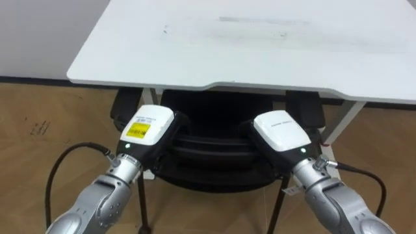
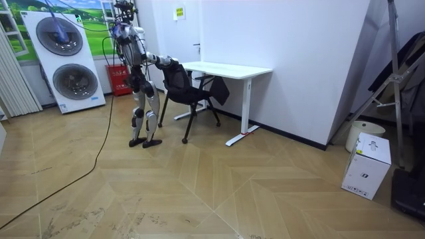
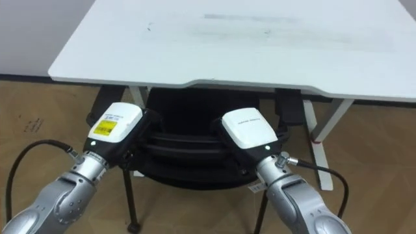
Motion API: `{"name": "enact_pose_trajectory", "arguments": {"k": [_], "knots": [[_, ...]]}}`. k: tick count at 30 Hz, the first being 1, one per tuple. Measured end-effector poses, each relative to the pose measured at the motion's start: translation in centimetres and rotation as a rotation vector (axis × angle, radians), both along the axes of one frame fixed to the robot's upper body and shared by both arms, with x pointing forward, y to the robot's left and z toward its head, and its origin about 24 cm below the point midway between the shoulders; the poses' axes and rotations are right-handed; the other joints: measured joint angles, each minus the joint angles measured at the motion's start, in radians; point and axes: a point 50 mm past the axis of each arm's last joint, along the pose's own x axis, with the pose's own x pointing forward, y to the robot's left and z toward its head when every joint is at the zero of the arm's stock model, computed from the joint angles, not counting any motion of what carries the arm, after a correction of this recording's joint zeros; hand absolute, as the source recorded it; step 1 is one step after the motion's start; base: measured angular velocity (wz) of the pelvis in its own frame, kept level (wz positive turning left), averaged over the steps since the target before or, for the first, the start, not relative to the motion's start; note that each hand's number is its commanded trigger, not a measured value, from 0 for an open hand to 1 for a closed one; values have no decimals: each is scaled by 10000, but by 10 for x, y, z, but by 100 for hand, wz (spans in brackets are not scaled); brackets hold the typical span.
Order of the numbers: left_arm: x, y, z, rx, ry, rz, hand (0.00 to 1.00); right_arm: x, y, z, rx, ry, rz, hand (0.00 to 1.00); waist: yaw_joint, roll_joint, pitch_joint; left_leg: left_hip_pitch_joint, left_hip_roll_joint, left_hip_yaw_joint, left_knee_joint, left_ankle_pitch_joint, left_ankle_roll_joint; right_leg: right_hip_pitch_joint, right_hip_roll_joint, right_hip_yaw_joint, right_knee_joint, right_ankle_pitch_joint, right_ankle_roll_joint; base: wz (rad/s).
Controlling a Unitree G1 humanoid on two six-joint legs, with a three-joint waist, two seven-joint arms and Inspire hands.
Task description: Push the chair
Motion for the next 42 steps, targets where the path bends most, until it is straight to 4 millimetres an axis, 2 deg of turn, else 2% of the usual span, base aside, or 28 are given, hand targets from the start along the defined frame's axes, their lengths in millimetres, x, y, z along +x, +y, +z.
{"name": "enact_pose_trajectory", "arguments": {"k": [2, 9, 12, 18, 21, 22, 23, 27, 28, 29, 30, 37, 38, 39, 41, 42], "knots": [[-3, 1, -3, 7, 129, 45, 100, 0, 0, 0, -37, -3, 2, 100, 24, -12, 7, 51, -154, 7, -175, 174, 26, -1, -87, 7, 0, 6, 3, -3], [-6, 0, -7, -146, 173, 175, 100, 0, -1, 0, -193, 67, 55, 100, 383, 66, 29, 477, -324, 49, -666, 381, 241, -54, -91, 493, 158, -20, 49, -19], [-7, 0, -8, -200, 185, 217, 100, 0, -2, 0, -211, 44, 66, 100, 391, 138, 45, 646, -338, 95, -916, 385, 242, -58, -93, 531, 269, -35, 64, -5], [-7, 0, -8, -156, 198, 200, 100, -2, 0, -2, -146, 21, 121, 100, 531, 113, 84, 675, -356, 95, -927, 383, 241, -86, -111, 560, 316, -38, 77, -1], [-6, 1, -6, -155, 126, 194, 100, -2, 0, -1, -121, -75, 133, 100, 567, 107, 79, 535, -362, 98, -911, 384, 242, -232, -110, 565, 336, -29, 76, 1], [-7, 1, -6, -164, 131, 203, 100, -2, 0, -1, -123, -72, 139, 56, 571, 109, 75, 529, -362, 99, -909, 384, 242, -231, -109, 565, 326, -24, 78, 3], [-8, 1, -6, -169, 127, 208, 100, -2, 0, -1, -120, -74, 141, 0, 575, 113, 72, 522, -361, 96, -900, 384, 242, -231, -109, 565, 318, -23, 79, 0], [-10, 1, -7, -211, 90, 231, 100, -4, -2, -2, -104, -183, 145, 0, 598, 169, 31, 476, -362, 97, -901, 434, 289, -208, -86, 599, 137, 83, 96, -3], [-11, 1, -7, -245, 54, 271, 93, -4, -2, -2, -38, -177, 126, 0, 596, 187, 18, 483, -362, 101, -901, 434, 289, -188, -87, 600, 116, 104, 97, -7], [-11, 1, -7, -252, 52, 285, 57, -5, -2, -2, 37, -160, 97, 0, 588, 191, 11, 495, -362, 101, -902, 435, 288, -165, -87, 600, 101, 115, 98, -4], [-12, 1, -8, -245, 87, 301, 0, -6, -2, -2, 257, -90, 36, 0, 571, 199, 7, 547, -363, 100, -925, 439, 282, -107, -85, 600, 74, 127, 107, 0], [-8, -1, -6, -606, 239, 518, 0, 0, -7, 2, 1893, 471, -624, 0, 545, 210, 20, 708, -366, 48, -1136, 486, 274, -36, -70, 599, 16, 200, 155, 0], [-7, 0, -5, -1047, 286, 732, 0, 3, -9, 3, 2074, 479, -792, 0, 505, 219, 59, 705, -366, 42, -1137, 486, 274, -35, -74, 597, 10, 229, 166, 0], [-5, 2, -3, -1446, 275, 925, 0, 7, -12, 5, 2263, 445, -948, 0, 442, 228, 133, 686, -366, 6, -1128, 486, 274, -37, -80, 568, 1, 260, 173, 12], [2, 11, 4, -1802, 125, 1379, 0, 11, -18, 10, 2647, 314, -1212, 0, 292, 207, 169, 512, -373, -81, -1098, 487, 277, -169, -81, 535, -19, 292, 207, 15], [8, 21, 10, -1787, -54, 1752, 0, 15, -23, 14, 2666, 155, -1368, 0, 279, 168, 215, 423, -385, -55, -1053, 527, 319, -252, -81, 552, -58, 345, 218, 0]]}}
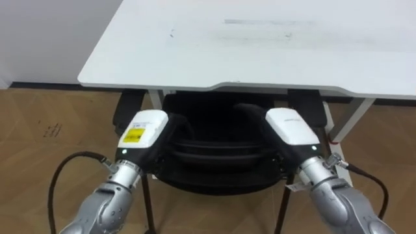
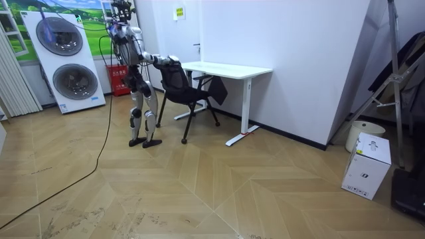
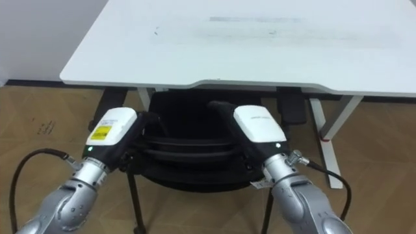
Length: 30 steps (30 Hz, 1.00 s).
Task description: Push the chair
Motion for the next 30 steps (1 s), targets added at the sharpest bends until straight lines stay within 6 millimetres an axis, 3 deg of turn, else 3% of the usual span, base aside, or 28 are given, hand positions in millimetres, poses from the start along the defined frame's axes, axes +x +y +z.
{"name": "enact_pose_trajectory", "arguments": {"k": [8, 11, 13, 14, 15, 16, 19, 21, 25, 30], "knots": [[30, 57, 59, 1067, -1888, 1491, 0, 20, -43, 48, -1679, -1592, -520, 0, -32, -88, 60, -799, -37, -26, 77, 327, 138, -480, 59, 78, -701, 894, -4, -2], [37, 87, 110, 209, -4746, 2974, 0, 19, -54, 66, -2046, -2170, -553, 0, -231, -73, 70, -772, -74, -12, 25, 383, 216, -446, 2, 84, -744, 955, 53, 0], [32, 111, 147, -825, -7119, 4162, 0, 19, -77, 102, -1274, -3885, -1581, 0, -318, 2, 89, -595, -62, 74, -76, 396, 239, -273, 10, 210, -852, 938, 158, -11], [29, 116, 152, -1010, -7514, 4407, 0, 19, -83, 114, -1011, -4435, -1929, 0, -329, 12, 83, -542, -76, 114, -128, 393, 250, -268, 17, 286, -868, 902, 213, -20], [20, 129, 161, -1375, -8228, 4917, 0, 16, -100, 141, -448, -5762, -2757, 0, -461, 52, 70, -494, -80, 163, -185, 374, 280, -262, 29, 369, -861, 858, 297, -19], [11, 142, 165, -1787, -8705, 5481, 0, 10, -116, 166, -4, -7067, -3504, 0, -488, 84, 64, -433, -94, 184, -227, 366, 293, -251, 42, 426, -877, 865, 317, -17], [-20, 177, 156, -2683, -9217, 7277, 0, -13, -147, 210, 435, -9585, -4784, 0, -547, 132, 21, -240, -80, 224, -236, 340, 318, -136, 127, 654, -973, 942, 244, -21], [-44, 199, 151, -2838, -9411, 8518, 0, -30, -164, 224, 403, -10581, -5535, 0, -627, 116, 10, -229, -72, 225, -207, 320, 287, -51, 167, 720, -1045, 1000, 246, -18], [-90, 235, 143, -3576, -10306, 10995, 0, -68, -198, 237, 1654, -12447, -7373, 0, -956, 90, -34, -190, -62, 291, -211, 320, 286, 23, 168, 681, -1150, 974, 259, 0], [-133, 255, 133, -4071, -10716, 12576, 0, -114, -234, 231, 2996, -13763, -9583, 0, -1086, -9, -120, -135, -108, 321, -223, 317, 283, 50, 174, 701, -1148, 894, 247, -2]]}}
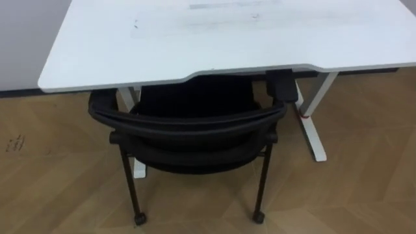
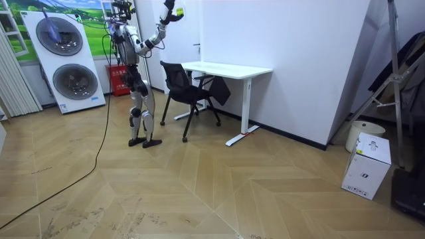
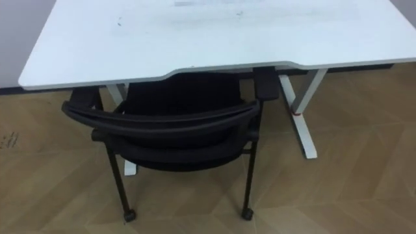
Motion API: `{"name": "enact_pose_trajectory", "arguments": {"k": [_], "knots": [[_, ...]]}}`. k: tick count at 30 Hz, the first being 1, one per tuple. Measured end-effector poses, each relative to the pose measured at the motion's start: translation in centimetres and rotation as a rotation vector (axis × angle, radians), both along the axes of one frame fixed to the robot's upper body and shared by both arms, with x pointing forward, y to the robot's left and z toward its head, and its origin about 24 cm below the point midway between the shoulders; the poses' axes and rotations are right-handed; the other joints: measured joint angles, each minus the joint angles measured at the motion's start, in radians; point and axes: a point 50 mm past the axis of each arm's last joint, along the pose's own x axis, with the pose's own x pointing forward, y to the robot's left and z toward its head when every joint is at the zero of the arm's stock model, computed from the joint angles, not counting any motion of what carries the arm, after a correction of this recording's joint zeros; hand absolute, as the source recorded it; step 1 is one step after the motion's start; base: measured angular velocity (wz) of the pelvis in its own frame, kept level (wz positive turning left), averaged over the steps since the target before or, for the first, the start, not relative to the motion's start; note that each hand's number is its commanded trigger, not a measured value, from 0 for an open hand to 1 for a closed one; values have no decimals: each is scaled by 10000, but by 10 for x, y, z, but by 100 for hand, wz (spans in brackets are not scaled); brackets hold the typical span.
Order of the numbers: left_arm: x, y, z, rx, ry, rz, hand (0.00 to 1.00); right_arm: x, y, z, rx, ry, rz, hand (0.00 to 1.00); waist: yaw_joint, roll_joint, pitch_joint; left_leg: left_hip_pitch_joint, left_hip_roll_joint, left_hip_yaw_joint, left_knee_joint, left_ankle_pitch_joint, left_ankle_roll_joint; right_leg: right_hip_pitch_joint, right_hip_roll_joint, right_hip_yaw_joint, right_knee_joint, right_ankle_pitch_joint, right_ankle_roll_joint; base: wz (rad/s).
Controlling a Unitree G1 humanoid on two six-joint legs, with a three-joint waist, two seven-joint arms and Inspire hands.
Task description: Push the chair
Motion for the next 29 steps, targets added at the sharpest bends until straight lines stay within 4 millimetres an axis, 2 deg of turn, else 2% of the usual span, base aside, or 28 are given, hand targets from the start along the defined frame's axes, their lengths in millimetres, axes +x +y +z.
{"name": "enact_pose_trajectory", "arguments": {"k": [2, 5, 6, 7, 8, 9, 10, 11, 12, 13, 14, 15, 16, 17, 18, 19, 21, 23, 25, 26, 28, 29], "knots": [[-14, 7, -11, -594, 59, 399, 0, -16, -14, -5, 799, -685, -379, 0, -22, 24, -32, -33, 1, -8, -18, -13, -5, 13, 3, 7, -22, -70, 22, 4], [-46, 20, -44, -2284, 515, 1336, 0, -46, -35, -29, 2433, -1196, -1283, 0, -18, 117, -99, 90, 37, 12, -122, -82, -11, 74, 64, 48, -12, -111, 18, -1], [-59, 21, -64, -3205, 611, 1702, 0, -61, -40, -51, 3463, -1293, -1520, 0, -23, 137, -107, 114, 47, -4, -121, -92, -8, 129, 72, 34, 2, -111, 17, 0], [-65, 20, -75, -3738, 602, 1879, 0, -69, -42, -65, 4078, -1336, -1647, 0, -13, 147, -99, 122, 50, 2, -112, -97, -2, 145, 72, 22, 1, -111, 17, 4], [-79, 15, -99, -4921, 360, 2254, 0, -87, -45, -99, 5513, -1275, -2011, 0, 33, 216, -71, 117, 91, -1, -88, -186, 8, 142, 112, 19, 1, -112, 17, 0], [-96, 6, -128, -6128, 398, 2769, 0, -109, -45, -139, 7097, -911, -2631, 0, 111, 290, -96, 89, 181, -5, -114, -394, -12, 87, 200, 14, 8, -135, 16, -7], [-118, -6, -160, -7465, 829, 3409, 0, -134, -38, -185, 8944, -492, -3331, 0, 277, 307, -133, 74, 222, -25, -99, -437, -12, 41, 195, 18, 83, -168, 5, -10], [-130, -14, -176, -8200, 1064, 3745, 0, -149, -32, -208, 9903, -267, -3740, 0, 319, 325, -160, 75, 251, -24, -86, -470, -6, 33, 195, 18, 158, -186, 11, -5], [-159, -36, -206, -9639, 1281, 4495, 0, -177, -13, -252, 11779, -134, -4449, 0, 346, 346, -185, 69, 253, -38, -18, -549, 2, 17, 177, 21, 202, -286, 27, 4], [-190, -62, -231, -11006, 1485, 5409, 0, -203, 11, -290, 13499, -104, -5269, 0, 343, 394, -264, 40, 270, -45, 95, -654, 20, 16, 177, 23, 257, -353, 58, 4], [-206, -76, -240, -11613, 1671, 5901, 0, -215, 24, -308, 14321, -42, -5715, 0, 338, 437, -325, 45, 270, -38, 119, -717, -6, 10, 176, 42, 295, -390, 78, 0], [-233, -102, -254, -12621, 1978, 6753, 0, -235, 51, -335, 15696, 175, -6452, 0, 335, 503, -401, 83, 269, -9, 183, -804, -13, 18, 174, 99, 385, -476, 134, -7], [-255, -126, -263, -13502, 2474, 7378, 0, -252, 79, -357, 16971, 896, -6974, 0, 377, 518, -437, 110, 266, 26, 241, -846, -2, 34, 161, 124, 449, -526, 181, -8], [-265, -137, -265, -13895, 2699, 7618, 0, -258, 91, -366, 17542, 1290, -7092, 0, 420, 546, -420, 134, 263, 63, 242, -852, 7, 32, 157, 152, 497, -532, 172, -12], [-284, -155, -268, -14621, 3123, 8070, 0, -265, 110, -377, 18462, 1817, -7170, 0, 436, 565, -406, 186, 239, 86, 250, -864, 32, 44, 156, 223, 563, -536, 170, -12], [-292, -165, -268, -14985, 3310, 8227, 0, -267, 118, -382, 18832, 2155, -7143, 0, 433, 561, -404, 208, 230, 102, 252, -865, 37, 45, 151, 257, 603, -536, 173, -11], [-305, -191, -273, -16255, 4226, 7805, 0, -266, 138, -393, 19782, 4134, -6433, 0, 368, 560, -375, 236, 189, 61, 340, -873, 78, 118, 68, 181, 659, -530, 237, 9], [-302, -199, -278, -17028, 5474, 6576, 0, -256, 147, -402, 20321, 5563, -5677, 0, 359, 557, -363, 265, 170, 11, 443, -898, 127, 211, 7, 95, 695, -537, 282, 16], [-291, -203, -286, -17761, 6802, 4781, 0, -227, 148, -412, 20499, 7706, -3999, 0, 406, 554, -349, 272, 125, -6, 455, -875, 258, 257, -64, 27, 667, -517, 393, 9], [-287, -204, -288, -17906, 7049, 4377, 0, -218, 147, -414, 20492, 7959, -3586, 0, 402, 556, -345, 277, 114, -11, 454, -857, 275, 266, -85, 5, 664, -509, 403, 11], [-270, -206, -297, -18413, 7844, 2915, 0, -187, 142, -419, 20384, 8802, -2156, 0, 420, 574, -301, 340, 65, -72, 427, -800, 305, 348, -173, -111, 658, -506, 447, 16], [-264, -206, -299, -18507, 8077, 2573, 0, -181, 142, -420, 20322, 9109, -1830, 0, 409, 571, -297, 332, 42, -143, 427, -786, 319, 362, -191, -153, 644, -501, 461, 11]]}}
